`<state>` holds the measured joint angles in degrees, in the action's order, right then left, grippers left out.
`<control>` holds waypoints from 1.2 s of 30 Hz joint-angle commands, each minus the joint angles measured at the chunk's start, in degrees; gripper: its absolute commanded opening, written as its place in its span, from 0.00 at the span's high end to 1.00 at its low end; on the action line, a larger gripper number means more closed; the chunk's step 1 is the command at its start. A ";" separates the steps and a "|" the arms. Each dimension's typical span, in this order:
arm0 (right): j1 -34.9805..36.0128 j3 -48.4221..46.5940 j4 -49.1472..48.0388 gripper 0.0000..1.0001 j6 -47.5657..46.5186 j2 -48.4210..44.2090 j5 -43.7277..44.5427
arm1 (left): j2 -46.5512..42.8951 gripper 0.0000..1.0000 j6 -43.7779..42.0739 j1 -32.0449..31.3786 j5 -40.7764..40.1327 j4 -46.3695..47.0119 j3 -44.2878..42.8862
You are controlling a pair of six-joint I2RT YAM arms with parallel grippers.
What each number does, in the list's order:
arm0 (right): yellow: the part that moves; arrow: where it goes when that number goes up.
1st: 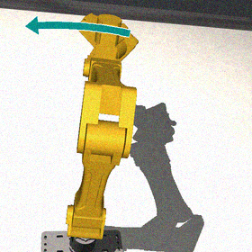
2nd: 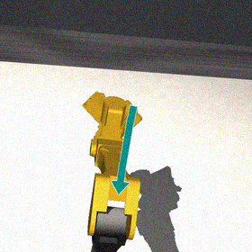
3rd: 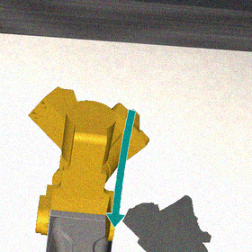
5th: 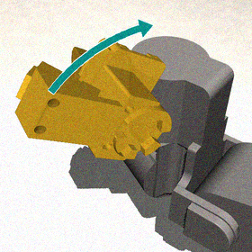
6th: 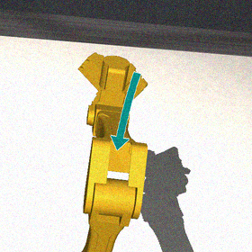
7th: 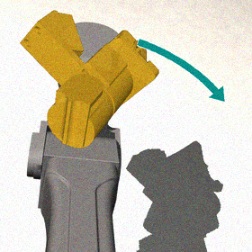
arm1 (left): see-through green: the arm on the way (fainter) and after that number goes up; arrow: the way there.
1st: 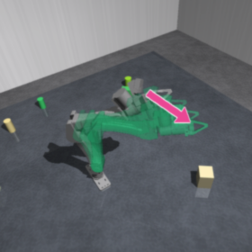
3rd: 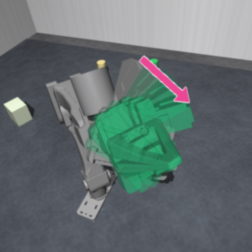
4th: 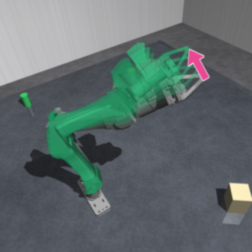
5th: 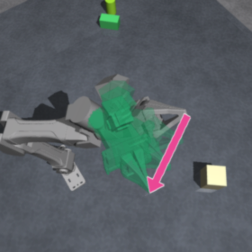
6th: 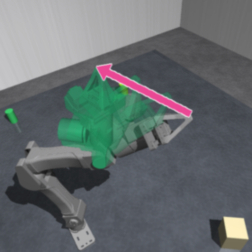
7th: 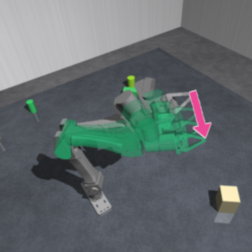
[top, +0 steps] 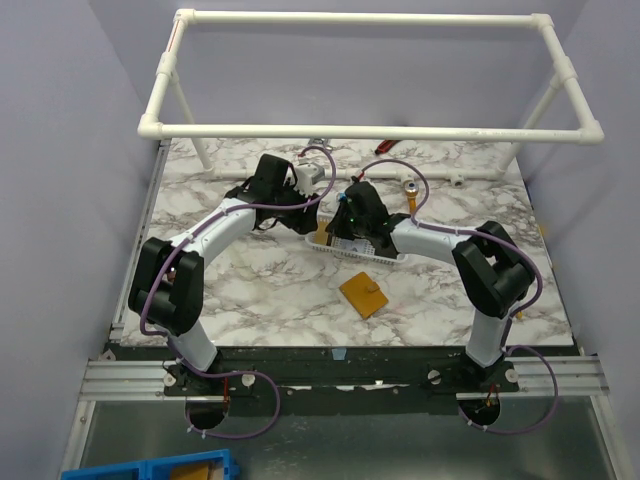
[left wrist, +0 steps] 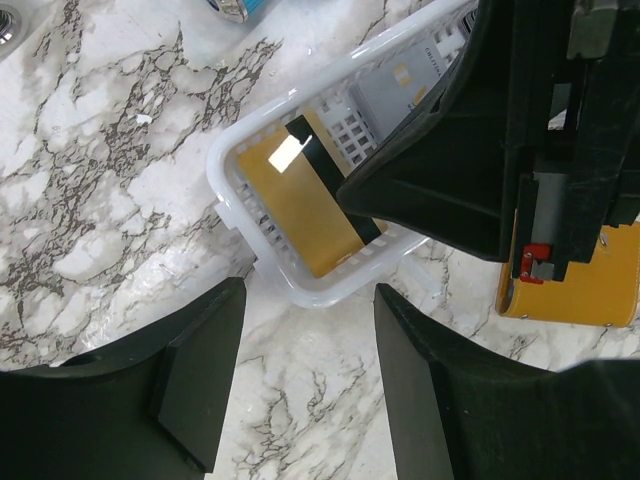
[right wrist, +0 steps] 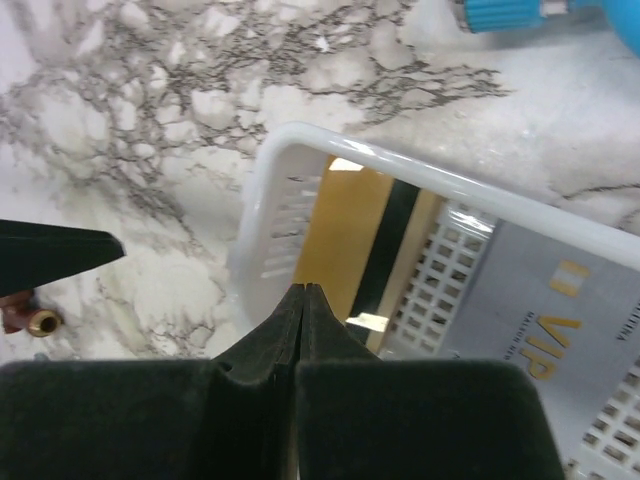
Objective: Put the credit cards into the card holder
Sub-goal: Pick up the credit card from the storage box.
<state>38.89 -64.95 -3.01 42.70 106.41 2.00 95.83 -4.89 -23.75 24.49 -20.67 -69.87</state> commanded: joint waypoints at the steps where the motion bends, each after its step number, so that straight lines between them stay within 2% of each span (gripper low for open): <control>1: -0.18 0.65 -4.27 0.97 0.37 -0.41 -4.81 | -1.37 0.44 -0.87 0.01 -0.12 1.14 0.86; 2: -0.14 0.04 -2.76 0.84 0.37 -0.04 -3.75 | -1.31 0.44 -0.91 0.02 -0.22 1.22 0.87; 3: -0.22 -0.33 -1.12 0.68 0.37 0.11 -3.07 | -1.19 0.44 -1.00 0.02 -0.35 1.45 0.96; 5: -0.53 0.43 -0.64 0.55 0.64 -0.29 -2.19 | -0.27 0.44 -0.56 0.02 -0.90 1.47 0.43; 8: -1.18 1.47 -0.45 0.50 1.49 -0.28 -0.36 | 2.12 0.45 1.42 0.02 -2.29 0.98 -1.66; 20: -1.58 2.32 0.06 0.48 0.90 0.55 -0.60 | 10.51 0.50 10.58 0.02 -4.34 1.18 -6.66; 36: -1.91 4.07 -1.37 0.48 1.12 1.39 -3.09 | 10.81 0.62 9.72 -0.09 -5.48 3.41 -3.71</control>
<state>37.36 -62.19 -3.57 43.57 107.04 0.58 107.39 5.02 -23.75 20.32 -18.92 -75.37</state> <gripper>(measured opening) 0.514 0.395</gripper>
